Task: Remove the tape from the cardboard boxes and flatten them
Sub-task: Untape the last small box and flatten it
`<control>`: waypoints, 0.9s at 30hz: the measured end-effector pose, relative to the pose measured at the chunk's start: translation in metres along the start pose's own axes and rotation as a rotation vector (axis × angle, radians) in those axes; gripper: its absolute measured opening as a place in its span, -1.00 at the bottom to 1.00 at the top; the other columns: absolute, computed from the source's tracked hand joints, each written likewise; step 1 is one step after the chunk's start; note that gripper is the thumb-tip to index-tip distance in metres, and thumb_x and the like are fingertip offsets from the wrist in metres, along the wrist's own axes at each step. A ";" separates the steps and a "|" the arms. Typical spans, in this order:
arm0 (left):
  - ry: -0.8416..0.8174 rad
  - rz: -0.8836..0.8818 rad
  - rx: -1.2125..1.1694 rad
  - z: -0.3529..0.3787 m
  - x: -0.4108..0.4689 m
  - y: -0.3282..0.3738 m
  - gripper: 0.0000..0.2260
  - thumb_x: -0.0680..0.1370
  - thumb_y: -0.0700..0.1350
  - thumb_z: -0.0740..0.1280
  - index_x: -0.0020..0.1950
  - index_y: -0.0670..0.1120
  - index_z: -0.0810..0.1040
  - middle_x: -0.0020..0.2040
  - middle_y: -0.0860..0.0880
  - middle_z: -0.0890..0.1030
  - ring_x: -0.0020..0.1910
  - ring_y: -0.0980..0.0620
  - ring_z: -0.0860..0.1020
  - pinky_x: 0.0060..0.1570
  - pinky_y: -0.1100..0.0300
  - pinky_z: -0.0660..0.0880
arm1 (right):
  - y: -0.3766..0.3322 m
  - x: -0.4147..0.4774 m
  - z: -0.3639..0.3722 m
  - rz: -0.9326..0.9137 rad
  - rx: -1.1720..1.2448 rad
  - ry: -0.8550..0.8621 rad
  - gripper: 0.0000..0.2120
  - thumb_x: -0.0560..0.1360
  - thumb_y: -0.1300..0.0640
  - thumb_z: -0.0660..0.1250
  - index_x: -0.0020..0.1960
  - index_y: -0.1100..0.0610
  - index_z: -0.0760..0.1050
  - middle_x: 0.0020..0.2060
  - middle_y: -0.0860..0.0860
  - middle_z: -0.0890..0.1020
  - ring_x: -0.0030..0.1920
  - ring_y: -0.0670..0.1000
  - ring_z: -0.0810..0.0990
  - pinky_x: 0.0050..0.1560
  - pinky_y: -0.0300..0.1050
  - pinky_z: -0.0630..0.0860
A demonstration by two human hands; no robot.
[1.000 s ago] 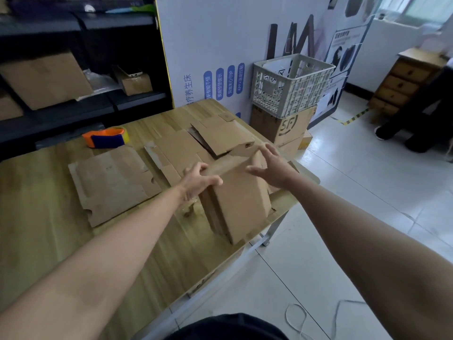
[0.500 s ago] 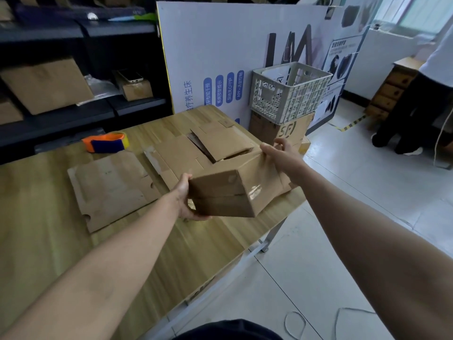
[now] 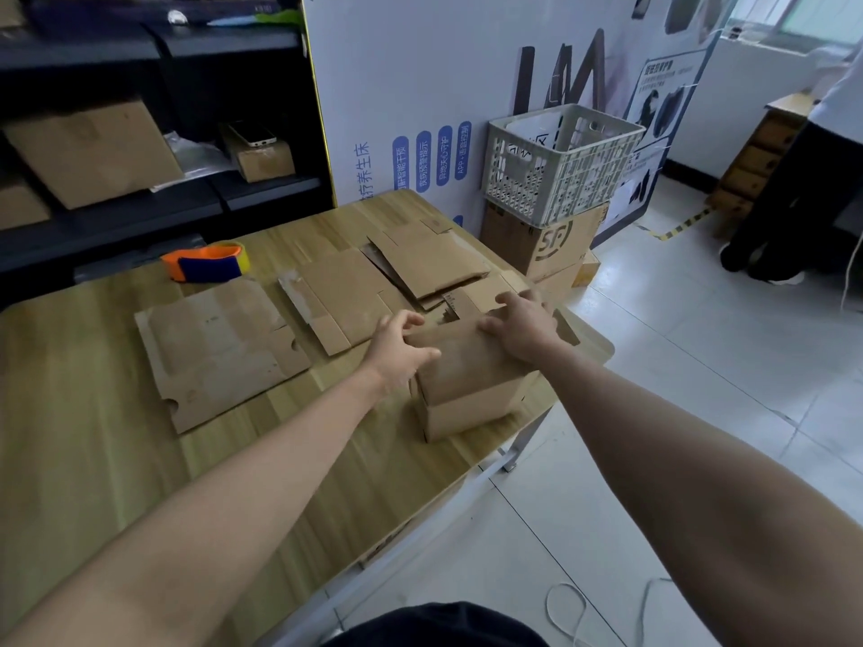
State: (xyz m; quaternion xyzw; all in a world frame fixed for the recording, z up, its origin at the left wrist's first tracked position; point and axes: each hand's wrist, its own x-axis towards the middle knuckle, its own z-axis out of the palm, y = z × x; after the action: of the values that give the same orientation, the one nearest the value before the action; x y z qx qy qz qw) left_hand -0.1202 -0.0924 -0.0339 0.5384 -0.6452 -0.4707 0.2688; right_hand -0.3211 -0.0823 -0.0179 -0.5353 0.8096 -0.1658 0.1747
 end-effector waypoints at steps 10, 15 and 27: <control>0.077 0.196 0.496 0.006 0.016 0.003 -0.82 0.51 -0.17 0.38 0.10 -0.13 0.58 0.11 -0.06 0.52 0.19 -0.06 0.34 0.25 0.10 0.33 | 0.008 0.010 -0.008 -0.407 -0.438 -0.261 -0.05 0.36 -0.35 0.31 0.55 0.05 0.00 0.54 0.02 0.04 0.52 0.10 -0.23 0.43 0.16 -0.32; 0.076 0.198 0.530 0.012 0.019 0.006 -0.89 0.52 -0.20 0.36 0.03 -0.16 0.58 0.04 -0.06 0.51 0.16 -0.05 0.35 0.19 0.11 0.35 | 0.005 0.015 -0.007 -0.394 -0.333 -0.350 -0.05 0.40 -0.21 0.40 0.55 0.14 -0.03 0.54 0.06 0.03 0.53 0.08 -0.14 0.50 0.06 -0.15; 0.074 0.205 0.473 0.016 0.026 -0.004 -0.75 0.54 -0.25 0.31 0.21 -0.12 0.53 0.16 -0.07 0.44 0.21 -0.03 0.31 0.23 0.18 0.26 | -0.007 0.016 -0.008 -0.359 -0.362 -0.385 -0.07 0.42 -0.13 0.41 0.55 0.15 -0.06 0.54 0.06 -0.02 0.52 0.10 -0.18 0.47 0.05 -0.18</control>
State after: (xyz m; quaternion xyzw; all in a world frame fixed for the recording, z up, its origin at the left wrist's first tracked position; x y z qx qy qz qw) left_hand -0.1391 -0.1114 -0.0483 0.5350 -0.7783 -0.2572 0.2050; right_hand -0.3250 -0.0996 -0.0090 -0.7135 0.6707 0.0572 0.1945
